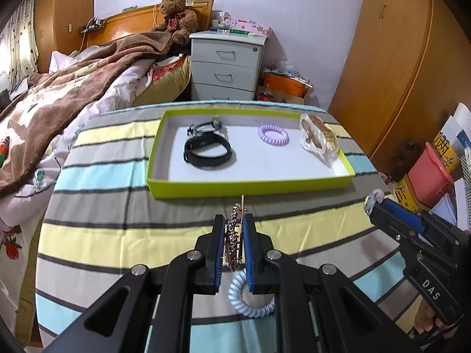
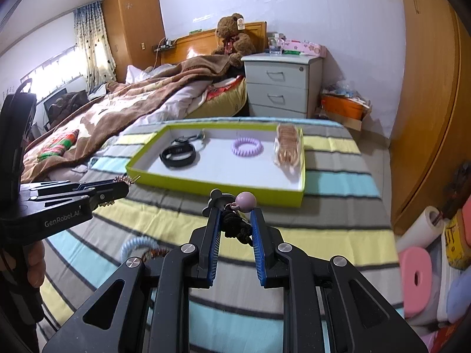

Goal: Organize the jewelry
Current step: 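Carry the gold hair clip and black charm with both grippers over the lid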

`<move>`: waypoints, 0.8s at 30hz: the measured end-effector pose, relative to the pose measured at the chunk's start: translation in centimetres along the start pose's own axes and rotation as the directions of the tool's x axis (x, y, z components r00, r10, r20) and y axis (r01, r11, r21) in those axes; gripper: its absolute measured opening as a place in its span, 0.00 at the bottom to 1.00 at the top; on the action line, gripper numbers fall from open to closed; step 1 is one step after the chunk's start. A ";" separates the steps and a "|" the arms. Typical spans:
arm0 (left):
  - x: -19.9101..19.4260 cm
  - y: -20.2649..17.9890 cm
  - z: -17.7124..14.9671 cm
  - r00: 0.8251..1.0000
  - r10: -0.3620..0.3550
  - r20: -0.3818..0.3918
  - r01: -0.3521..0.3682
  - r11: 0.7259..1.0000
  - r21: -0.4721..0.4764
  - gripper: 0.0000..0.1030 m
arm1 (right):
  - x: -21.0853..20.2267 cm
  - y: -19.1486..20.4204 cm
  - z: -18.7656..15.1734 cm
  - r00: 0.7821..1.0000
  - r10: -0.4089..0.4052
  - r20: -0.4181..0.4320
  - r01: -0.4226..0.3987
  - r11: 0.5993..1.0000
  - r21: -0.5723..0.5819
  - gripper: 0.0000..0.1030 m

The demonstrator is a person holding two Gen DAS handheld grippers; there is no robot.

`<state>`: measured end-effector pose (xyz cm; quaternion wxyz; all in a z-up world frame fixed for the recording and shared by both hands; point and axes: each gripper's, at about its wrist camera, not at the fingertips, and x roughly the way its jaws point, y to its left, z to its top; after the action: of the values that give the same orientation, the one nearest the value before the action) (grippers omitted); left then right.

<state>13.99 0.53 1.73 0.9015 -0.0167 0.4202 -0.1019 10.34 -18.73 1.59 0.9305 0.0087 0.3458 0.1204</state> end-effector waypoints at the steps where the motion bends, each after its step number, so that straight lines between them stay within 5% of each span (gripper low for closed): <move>1: 0.0 0.0 0.2 1.000 0.001 0.004 -0.001 1.000 0.003 0.12 | 0.1 0.0 0.4 1.000 -0.001 0.005 0.001 1.000 0.000 0.21; 24: 4.0 2.9 6.0 1.000 0.031 0.003 -0.031 1.000 0.000 0.12 | 8.9 -0.2 6.6 0.999 -0.004 -0.045 0.004 1.000 -0.017 0.21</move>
<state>21.54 2.25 2.24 0.9036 -0.0104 0.4192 -0.0878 21.12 -16.43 0.91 0.9228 -0.0026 0.3655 0.1216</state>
